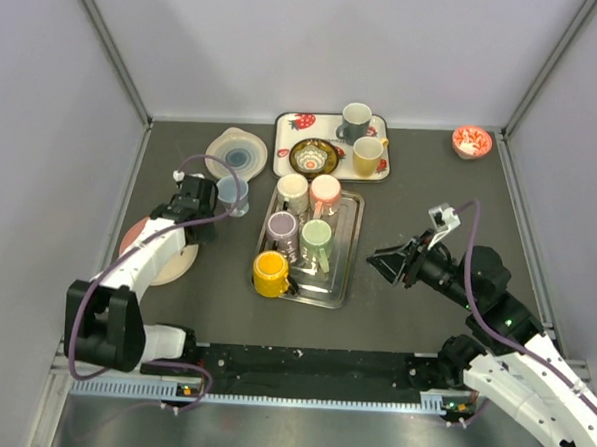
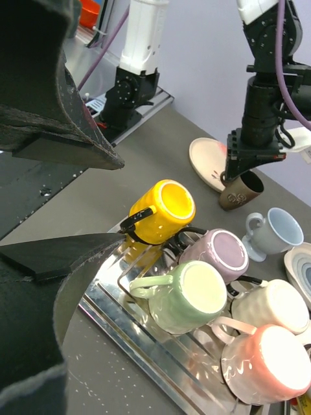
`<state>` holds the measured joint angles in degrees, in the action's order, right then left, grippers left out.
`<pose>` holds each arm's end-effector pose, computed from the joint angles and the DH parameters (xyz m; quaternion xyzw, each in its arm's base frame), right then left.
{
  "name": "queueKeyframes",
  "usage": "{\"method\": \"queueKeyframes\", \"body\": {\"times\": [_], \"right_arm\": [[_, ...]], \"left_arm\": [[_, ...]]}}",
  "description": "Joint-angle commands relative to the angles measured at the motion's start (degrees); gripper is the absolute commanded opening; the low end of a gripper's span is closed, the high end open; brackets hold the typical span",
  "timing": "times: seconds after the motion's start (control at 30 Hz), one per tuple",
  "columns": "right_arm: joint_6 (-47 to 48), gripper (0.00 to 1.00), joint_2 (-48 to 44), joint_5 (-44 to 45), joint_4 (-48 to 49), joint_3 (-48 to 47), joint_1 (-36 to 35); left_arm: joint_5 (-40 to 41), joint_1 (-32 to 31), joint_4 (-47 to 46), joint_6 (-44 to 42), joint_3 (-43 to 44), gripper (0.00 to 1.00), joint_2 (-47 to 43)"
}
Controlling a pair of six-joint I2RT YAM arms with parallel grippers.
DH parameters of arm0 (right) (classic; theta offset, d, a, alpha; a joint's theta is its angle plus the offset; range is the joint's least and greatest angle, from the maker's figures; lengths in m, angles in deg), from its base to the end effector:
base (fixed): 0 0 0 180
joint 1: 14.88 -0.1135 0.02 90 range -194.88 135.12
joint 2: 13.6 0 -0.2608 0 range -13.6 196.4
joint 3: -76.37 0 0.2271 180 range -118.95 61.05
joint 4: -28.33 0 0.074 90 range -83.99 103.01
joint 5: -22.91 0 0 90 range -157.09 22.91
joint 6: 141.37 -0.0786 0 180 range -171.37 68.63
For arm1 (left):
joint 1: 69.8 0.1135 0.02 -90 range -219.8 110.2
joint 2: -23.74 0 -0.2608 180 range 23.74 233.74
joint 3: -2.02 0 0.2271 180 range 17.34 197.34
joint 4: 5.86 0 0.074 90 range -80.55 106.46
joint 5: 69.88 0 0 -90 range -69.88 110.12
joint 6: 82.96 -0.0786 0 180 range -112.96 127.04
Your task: Turn the mug right side up
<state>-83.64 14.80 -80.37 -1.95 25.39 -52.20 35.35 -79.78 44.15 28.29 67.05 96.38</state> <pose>0.1079 0.1049 0.3046 -0.1090 0.7439 0.4445 0.4871 0.2474 -0.0226 0.2058 -0.1302 0.9436 0.0482 0.3004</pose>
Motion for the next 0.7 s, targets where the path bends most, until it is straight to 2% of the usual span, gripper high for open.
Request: {"method": "queueKeyframes", "body": {"times": [0.0, 0.3, 0.67], "right_arm": [[1.69, 0.44, -0.37, 0.62, -0.07, -1.43, -0.12], [1.95, 0.44, -0.28, 1.06, -0.16, -0.20, -0.12], [2.65, 0.45, 0.16, 1.50, -0.86, -0.11, -0.12]], "left_arm": [[-1.95, 2.94, -7.54, 1.24, 4.33, 0.00, 3.03], [-2.57, 4.00, -8.86, 1.16, 10.31, 0.00, 10.32], [-2.22, 5.93, -7.63, 0.01, 12.69, 0.00, 15.86]]}}
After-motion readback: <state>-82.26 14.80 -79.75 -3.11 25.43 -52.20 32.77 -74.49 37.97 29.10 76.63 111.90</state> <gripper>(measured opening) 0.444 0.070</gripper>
